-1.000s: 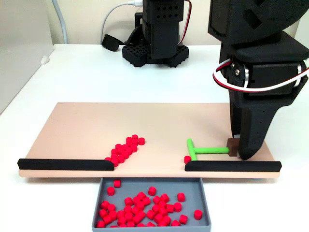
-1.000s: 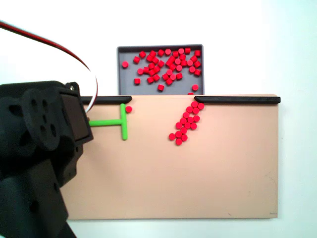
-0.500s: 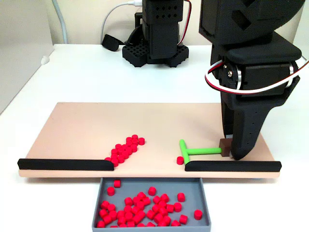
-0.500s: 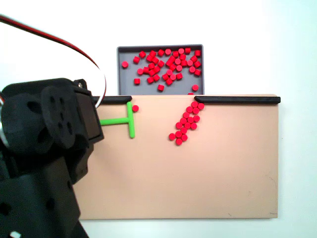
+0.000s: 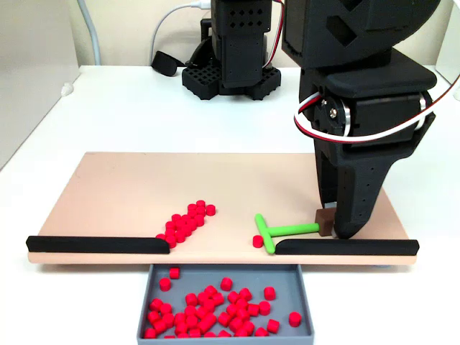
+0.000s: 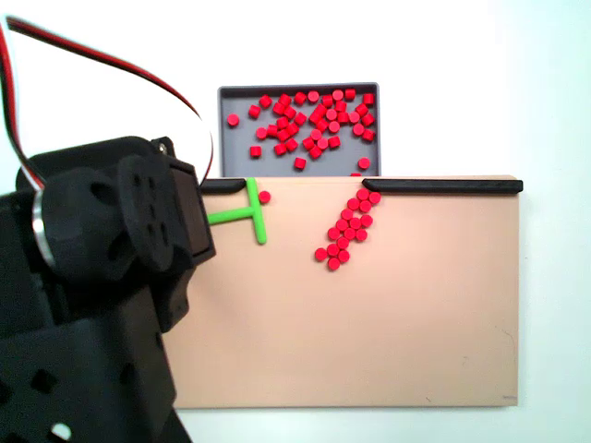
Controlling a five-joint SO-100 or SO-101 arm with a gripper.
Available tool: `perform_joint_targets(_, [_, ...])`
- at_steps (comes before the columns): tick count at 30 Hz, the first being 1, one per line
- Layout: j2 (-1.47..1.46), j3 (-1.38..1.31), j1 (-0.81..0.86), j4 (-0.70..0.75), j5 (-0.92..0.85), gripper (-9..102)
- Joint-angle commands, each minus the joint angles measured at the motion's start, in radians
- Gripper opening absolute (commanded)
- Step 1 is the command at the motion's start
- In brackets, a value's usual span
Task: Push granules from left to the grey container
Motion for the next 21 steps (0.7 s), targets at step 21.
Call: perform_joint_targets(21, [0.011,0.000,0.049,0.020,-0.261,0])
